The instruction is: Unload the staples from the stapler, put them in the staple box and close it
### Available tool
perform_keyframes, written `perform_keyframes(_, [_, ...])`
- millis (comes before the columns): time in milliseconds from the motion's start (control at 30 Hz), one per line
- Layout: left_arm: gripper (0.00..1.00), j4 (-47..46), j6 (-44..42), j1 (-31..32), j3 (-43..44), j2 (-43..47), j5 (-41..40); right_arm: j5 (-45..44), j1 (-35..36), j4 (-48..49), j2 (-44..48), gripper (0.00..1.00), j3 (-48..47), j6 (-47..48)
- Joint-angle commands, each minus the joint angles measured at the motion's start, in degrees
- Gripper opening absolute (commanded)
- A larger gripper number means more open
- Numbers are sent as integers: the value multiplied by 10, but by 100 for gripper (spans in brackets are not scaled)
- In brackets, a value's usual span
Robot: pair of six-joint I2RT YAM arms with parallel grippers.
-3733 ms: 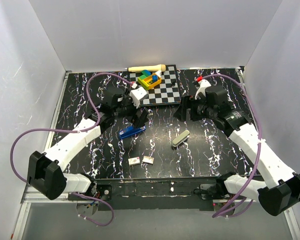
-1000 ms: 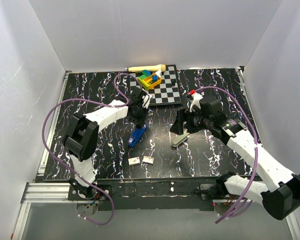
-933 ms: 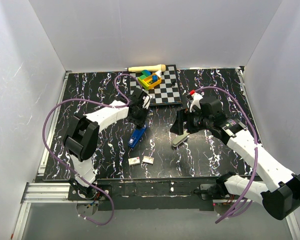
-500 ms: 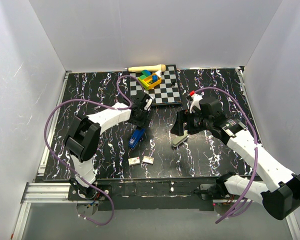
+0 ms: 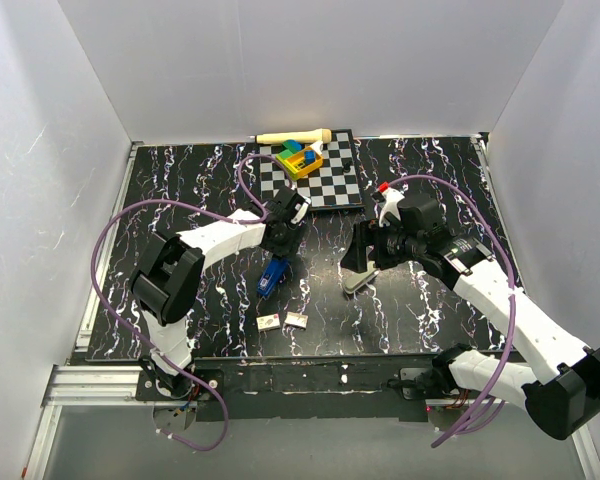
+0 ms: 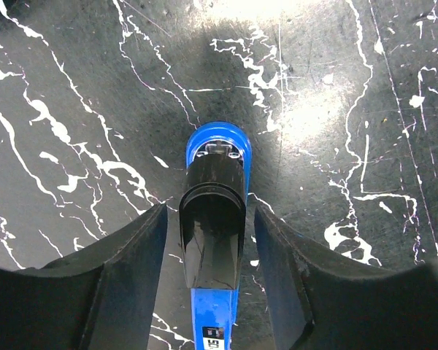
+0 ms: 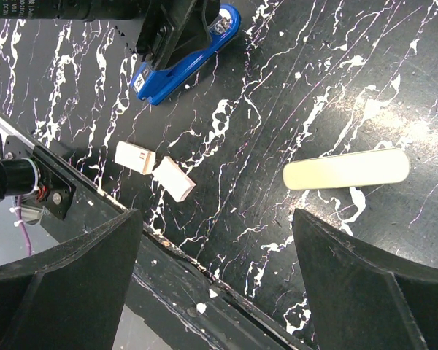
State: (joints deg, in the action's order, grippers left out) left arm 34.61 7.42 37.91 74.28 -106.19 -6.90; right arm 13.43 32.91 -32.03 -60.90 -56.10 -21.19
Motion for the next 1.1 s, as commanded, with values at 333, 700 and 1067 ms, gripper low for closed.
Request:
perform_keyframes(333, [9, -24, -31, 6, -13, 42, -32, -4, 8, 13, 0, 91, -5, -4])
perform_keyframes(700, [0, -23, -72, 7, -5, 135, 100, -7, 8, -31, 0, 91, -49, 47])
perform_keyframes(1067, [0, -21, -131, 7, -42, 255, 324, 44, 11, -20, 11, 85, -84, 98])
